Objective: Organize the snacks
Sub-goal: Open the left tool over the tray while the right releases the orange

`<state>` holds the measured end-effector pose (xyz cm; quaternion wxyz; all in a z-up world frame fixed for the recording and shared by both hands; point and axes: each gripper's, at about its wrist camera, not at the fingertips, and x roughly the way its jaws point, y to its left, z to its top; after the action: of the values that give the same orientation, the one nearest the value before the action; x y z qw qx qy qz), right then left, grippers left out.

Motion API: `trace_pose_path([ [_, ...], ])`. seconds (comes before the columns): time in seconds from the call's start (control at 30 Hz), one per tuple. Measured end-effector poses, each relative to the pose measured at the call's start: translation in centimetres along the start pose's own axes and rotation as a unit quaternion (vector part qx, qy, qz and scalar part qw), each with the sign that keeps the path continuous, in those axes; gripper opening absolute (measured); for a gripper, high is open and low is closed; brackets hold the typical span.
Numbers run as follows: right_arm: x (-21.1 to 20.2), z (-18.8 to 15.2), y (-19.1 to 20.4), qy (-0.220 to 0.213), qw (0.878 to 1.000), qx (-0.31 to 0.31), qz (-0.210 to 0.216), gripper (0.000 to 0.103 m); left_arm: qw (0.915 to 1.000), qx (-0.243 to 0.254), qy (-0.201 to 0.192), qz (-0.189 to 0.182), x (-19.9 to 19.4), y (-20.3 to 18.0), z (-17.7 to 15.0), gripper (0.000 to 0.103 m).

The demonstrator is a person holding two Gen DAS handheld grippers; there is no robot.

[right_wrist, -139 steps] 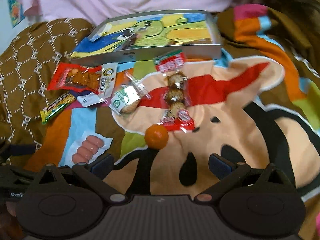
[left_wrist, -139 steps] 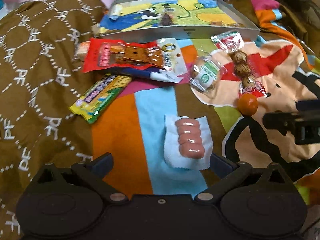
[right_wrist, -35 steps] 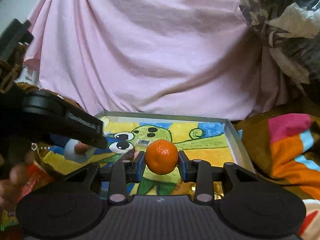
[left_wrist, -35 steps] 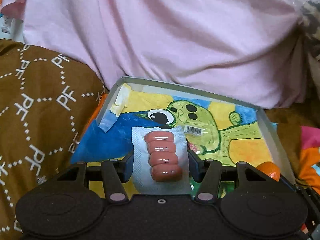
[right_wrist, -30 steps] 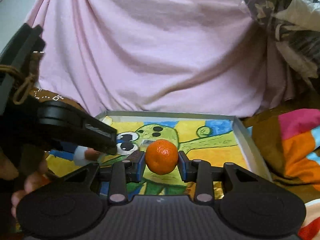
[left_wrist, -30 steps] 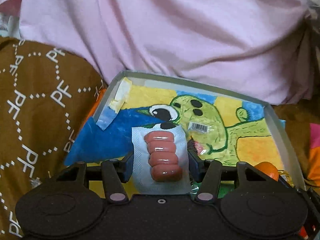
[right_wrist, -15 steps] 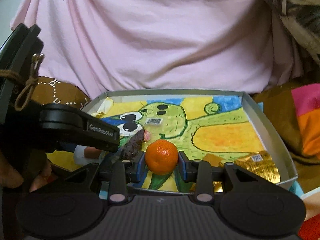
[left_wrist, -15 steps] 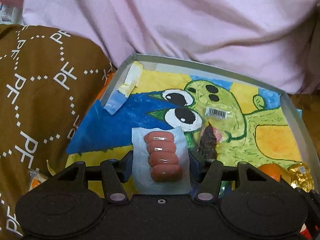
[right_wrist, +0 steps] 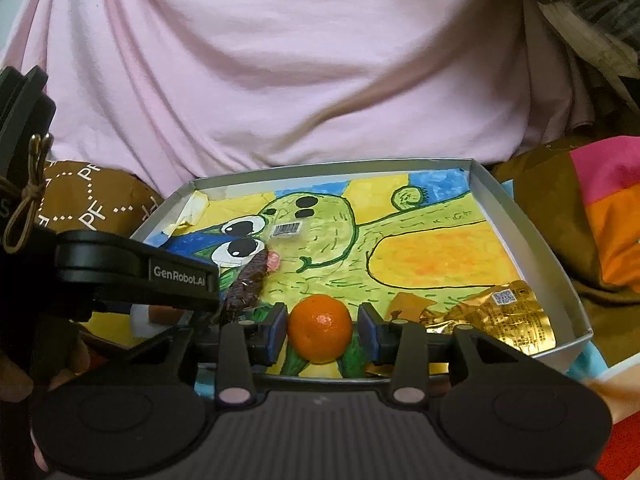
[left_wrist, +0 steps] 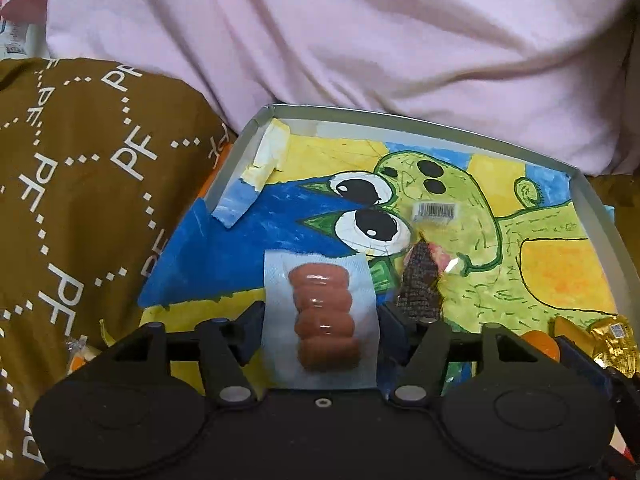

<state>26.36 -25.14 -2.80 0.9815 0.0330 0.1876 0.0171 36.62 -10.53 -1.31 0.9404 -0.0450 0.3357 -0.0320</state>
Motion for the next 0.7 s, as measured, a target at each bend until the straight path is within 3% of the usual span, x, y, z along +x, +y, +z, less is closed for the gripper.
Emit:
trace_pose_path([
  [0.2, -0.5, 0.2, -0.1, -0.013, 1.000, 0.000, -0.007, 0.065, 0.9999, 0.001, -0.016, 0.006, -1.2, -0.3, 0.4, 0.089],
  [0.33, -1.4, 0.4, -0.1, -0.039, 0.999, 0.003, -0.018, 0.085, 0.9993, 0.001, -0.036, 0.011, -2.8, -0.5, 0.9, 0.100],
  [0.53, -4.1, 0.8, -0.1, -0.092, 0.995, 0.017, -0.046, 0.102, 0.9974, 0.008, -0.070, 0.014, -5.7, -0.6, 1.3, 0.102],
  [0.7, -6.9, 1.2, -0.5, -0.123, 0.990, 0.030, -0.059, 0.103, 0.9954, 0.003, -0.096, 0.005, -8.5, -0.1, 1.1, 0.102],
])
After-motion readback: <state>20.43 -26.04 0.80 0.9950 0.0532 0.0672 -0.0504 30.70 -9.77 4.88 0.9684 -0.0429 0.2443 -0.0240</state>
